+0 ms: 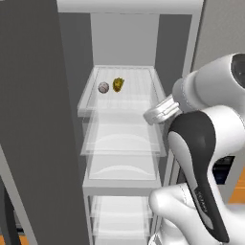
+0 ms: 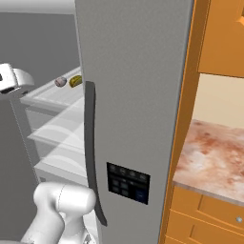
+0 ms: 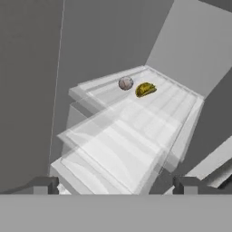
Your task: Pick the egg and butter from the fridge and place them by the bowl for mixing.
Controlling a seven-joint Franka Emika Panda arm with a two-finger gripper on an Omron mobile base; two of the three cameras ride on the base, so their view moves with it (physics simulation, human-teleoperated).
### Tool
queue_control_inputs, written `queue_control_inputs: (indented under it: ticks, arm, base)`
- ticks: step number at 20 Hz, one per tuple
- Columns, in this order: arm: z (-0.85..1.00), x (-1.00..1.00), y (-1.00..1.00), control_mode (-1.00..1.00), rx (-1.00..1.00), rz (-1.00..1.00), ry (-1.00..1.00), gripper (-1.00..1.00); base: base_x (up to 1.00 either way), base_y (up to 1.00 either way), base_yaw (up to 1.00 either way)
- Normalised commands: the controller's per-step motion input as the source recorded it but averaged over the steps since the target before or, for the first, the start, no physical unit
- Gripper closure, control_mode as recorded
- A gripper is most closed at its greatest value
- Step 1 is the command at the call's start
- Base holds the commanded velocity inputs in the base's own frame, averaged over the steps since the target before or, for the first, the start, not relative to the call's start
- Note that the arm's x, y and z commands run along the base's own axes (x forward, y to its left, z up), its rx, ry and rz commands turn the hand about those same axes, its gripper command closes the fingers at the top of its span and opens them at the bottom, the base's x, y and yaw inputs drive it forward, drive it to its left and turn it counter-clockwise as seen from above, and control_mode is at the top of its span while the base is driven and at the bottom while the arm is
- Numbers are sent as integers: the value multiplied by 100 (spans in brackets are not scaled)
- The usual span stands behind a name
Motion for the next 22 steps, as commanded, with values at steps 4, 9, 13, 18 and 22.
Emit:
queue_control_inputs:
  ticks: [4,9,13,18,22]
  arm:
    - [0,51,0,-100,0,11,-10,-100]
    - [0,53,8,-100,0,5,-14,-100]
    - [0,44,18,-100,5,0,-2,-100]
    - [0,38,8,-100,2,0,14,-100]
    - [-1,47,8,-100,1,0,7,-100]
  base:
    - [0,0,0]
    - [0,0,0]
    - [0,0,0]
    - [0,0,0]
    - [0,0,0]
